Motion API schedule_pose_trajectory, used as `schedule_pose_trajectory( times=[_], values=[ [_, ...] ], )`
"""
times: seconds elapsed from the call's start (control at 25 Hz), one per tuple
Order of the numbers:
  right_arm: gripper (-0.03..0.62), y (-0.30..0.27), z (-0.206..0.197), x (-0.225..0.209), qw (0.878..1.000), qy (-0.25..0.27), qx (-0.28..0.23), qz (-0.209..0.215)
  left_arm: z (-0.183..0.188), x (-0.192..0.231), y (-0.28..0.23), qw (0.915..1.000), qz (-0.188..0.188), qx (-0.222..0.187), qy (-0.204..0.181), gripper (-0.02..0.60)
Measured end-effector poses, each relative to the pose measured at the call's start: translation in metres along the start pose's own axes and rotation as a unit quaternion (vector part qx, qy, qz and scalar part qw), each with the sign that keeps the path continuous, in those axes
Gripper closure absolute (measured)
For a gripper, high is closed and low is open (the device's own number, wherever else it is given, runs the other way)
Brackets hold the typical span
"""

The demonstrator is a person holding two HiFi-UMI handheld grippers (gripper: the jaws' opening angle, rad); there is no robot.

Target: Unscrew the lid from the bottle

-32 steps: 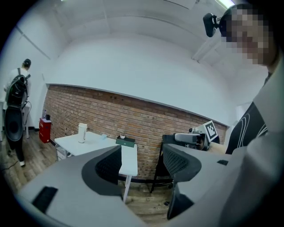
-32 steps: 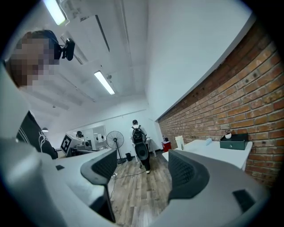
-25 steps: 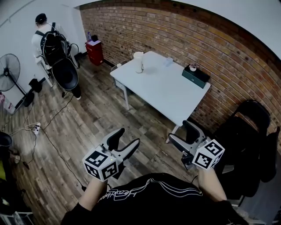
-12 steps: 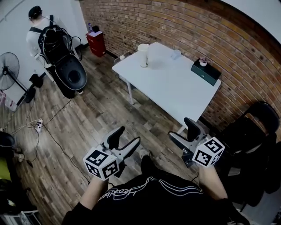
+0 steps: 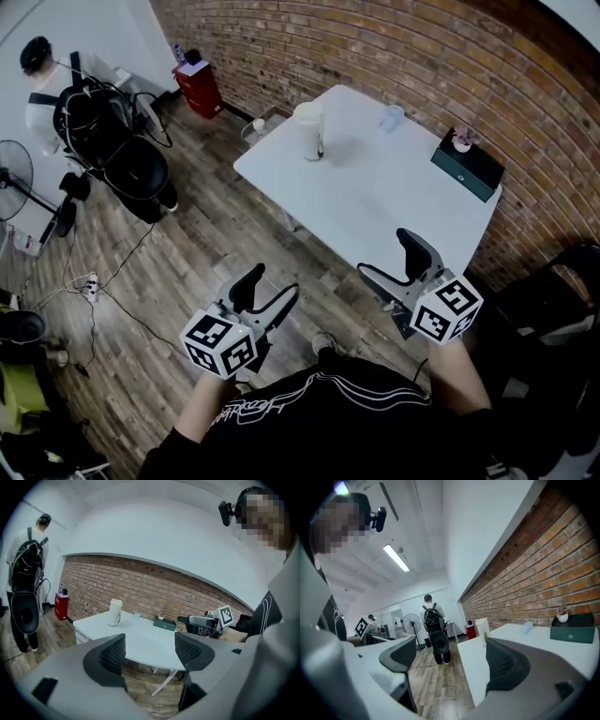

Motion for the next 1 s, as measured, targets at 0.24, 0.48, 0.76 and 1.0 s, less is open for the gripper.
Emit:
schedule_pose_trajectory(
  times=[0.24, 0.48, 0.76, 1.0],
  values=[
    [0.146, -0.054, 0.021, -0.051, 1.000, 0.004, 0.005, -0.007, 0.039, 0.048, -0.059, 0.9998, -0.007, 0.000, -0.017, 0.249],
    [0.138, -0.088, 0.041, -0.074, 1.000, 0.021, -0.001, -0.013, 0.063, 0.081, -0.096, 0.9994, -0.016, 0.002, -0.030, 0.250],
    [0.138, -0.125, 0.057, -0.096, 0.999, 0.015, -0.007, -0.035, 0.088, 0.129, -0.134, 0.9984, -0.032, 0.015, -0.045, 0.250],
    [0.138, -0.153, 0.076, -0.122, 0.996, 0.012, -0.010, -0.086, 0.115, 0.174, -0.186, 0.9916, -0.082, 0.051, -0.086, 0.250]
  ],
)
Point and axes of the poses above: the fingertips, and each gripper's own axes: y backward along the fingers, x to its left, z out of its top, the point moved 5 cm from there along y, backward along the fingers, and after that the axes turned 3 degrees about y, right-handed, at the moved point
